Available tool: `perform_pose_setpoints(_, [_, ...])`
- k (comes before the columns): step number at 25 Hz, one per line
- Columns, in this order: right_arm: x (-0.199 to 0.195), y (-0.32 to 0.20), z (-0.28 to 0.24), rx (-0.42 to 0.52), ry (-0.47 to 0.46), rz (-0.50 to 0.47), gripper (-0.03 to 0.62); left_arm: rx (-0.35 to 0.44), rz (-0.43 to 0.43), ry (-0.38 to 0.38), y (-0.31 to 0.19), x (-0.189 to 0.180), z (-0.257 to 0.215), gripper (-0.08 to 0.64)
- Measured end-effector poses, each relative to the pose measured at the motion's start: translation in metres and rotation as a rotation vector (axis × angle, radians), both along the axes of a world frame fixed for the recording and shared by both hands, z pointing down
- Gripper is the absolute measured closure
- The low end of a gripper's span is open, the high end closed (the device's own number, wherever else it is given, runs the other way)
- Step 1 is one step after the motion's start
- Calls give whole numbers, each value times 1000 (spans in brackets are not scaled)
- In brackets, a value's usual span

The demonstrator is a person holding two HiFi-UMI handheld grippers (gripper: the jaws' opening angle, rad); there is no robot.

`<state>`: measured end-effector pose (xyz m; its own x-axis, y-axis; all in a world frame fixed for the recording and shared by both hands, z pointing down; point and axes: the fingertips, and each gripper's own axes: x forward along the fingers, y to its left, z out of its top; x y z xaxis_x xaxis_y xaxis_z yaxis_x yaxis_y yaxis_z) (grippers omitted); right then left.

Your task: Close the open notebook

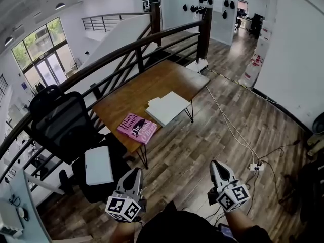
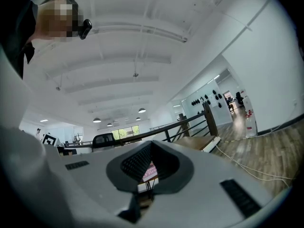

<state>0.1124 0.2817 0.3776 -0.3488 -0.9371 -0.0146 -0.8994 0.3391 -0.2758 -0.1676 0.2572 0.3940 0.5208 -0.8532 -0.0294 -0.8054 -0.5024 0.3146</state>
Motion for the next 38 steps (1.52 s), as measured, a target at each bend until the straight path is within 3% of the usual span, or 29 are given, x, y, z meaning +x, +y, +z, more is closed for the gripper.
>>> perform_pose_setpoints(6, [-3,-3,-1,11,23,-3,595,17,2,-11,2,-2,-3,532])
perform_pose_setpoints(8, [-10,-6,-1,20,22,-18,582,21,26,-13,4,-2,-3,493])
perform_pose_setpoints(10, [-20,-10,-2,36,16,-34,492,26,46,-17,4,-4,-1,363])
perform_pose_setpoints(14, [-44,-14,-8,61,1,-69,333,38,30,-19,2,-19,-2,297])
perform_pose_setpoints(20, [-63,-18,-6,29,23,-83,205,49,50,-58,-1,-34,1,259])
perform_pose_setpoints(23, [-66,-15,-4,17,62,-75,195,58,81,-85,-1,-34,3,252])
perform_pose_setpoints(34, [-59,-39,2,-10,66,-47,198,7,96,-37,-33,-33,15,252])
perform_pose_setpoints(38, [-53,-63,5,-9,56,-58,241,-4,85,0,-52,-27,13,252])
